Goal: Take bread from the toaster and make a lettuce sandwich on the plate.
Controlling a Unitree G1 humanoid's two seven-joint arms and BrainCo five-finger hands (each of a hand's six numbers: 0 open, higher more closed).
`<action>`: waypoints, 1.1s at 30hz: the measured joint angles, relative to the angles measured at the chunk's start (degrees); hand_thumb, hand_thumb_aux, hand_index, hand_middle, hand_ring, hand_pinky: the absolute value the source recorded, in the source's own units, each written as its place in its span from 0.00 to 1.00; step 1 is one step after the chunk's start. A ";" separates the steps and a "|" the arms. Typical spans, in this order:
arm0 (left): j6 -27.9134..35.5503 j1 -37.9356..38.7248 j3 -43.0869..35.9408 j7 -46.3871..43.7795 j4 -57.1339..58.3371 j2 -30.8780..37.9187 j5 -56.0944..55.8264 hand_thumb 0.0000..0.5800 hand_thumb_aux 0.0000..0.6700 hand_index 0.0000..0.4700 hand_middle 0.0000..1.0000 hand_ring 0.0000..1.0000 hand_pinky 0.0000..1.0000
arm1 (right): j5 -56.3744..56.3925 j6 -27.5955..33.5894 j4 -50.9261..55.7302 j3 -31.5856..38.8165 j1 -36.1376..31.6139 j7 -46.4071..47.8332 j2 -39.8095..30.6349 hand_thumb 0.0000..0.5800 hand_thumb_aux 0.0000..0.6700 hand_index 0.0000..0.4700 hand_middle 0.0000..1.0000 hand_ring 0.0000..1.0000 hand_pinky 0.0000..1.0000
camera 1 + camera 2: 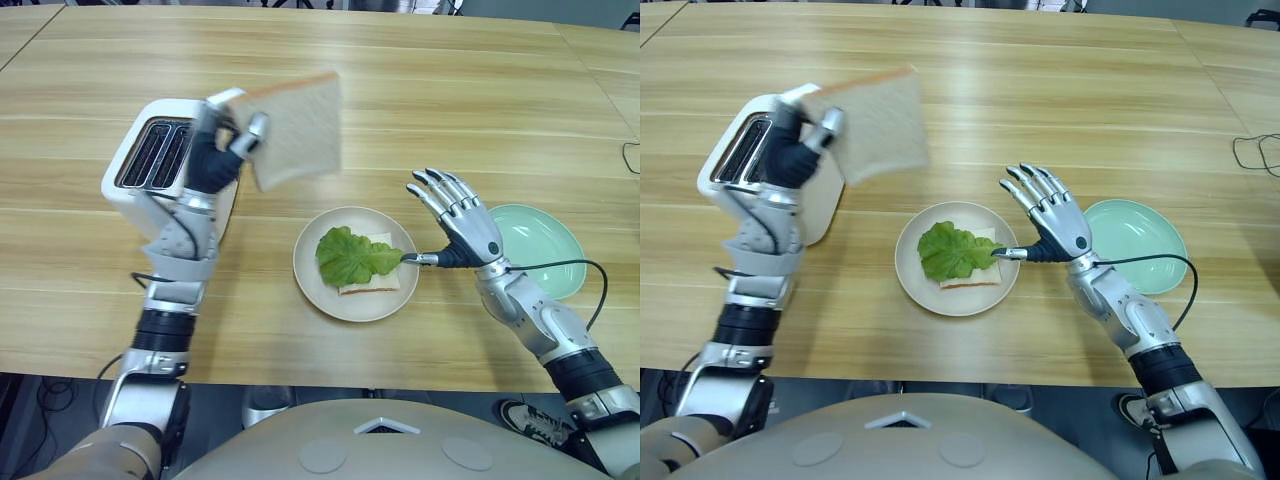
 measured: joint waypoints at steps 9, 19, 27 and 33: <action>1.79 2.66 -5.54 -10.60 15.34 -8.44 -0.71 1.00 1.00 0.98 1.00 1.00 1.00 | 0.27 -3.89 -4.73 -0.54 3.45 2.84 -0.43 0.00 0.00 0.00 0.00 0.00 0.00; 0.13 2.69 -7.39 -9.10 24.90 -12.79 5.01 1.00 1.00 0.98 1.00 1.00 1.00 | -0.77 -7.01 -4.98 4.54 4.31 8.82 2.17 0.00 0.00 0.00 0.00 0.00 0.00; -0.95 1.63 -8.77 -2.22 29.31 -13.67 12.20 1.00 1.00 0.98 1.00 1.00 1.00 | 1.36 -9.00 -4.15 7.31 6.12 15.85 2.34 0.00 0.00 0.00 0.00 0.00 0.00; -1.95 -0.63 -10.99 4.26 34.45 -13.08 18.78 1.00 1.00 0.98 1.00 1.00 1.00 | 6.27 -10.38 -0.80 9.66 7.16 25.20 1.32 0.00 0.00 0.00 0.00 0.00 0.00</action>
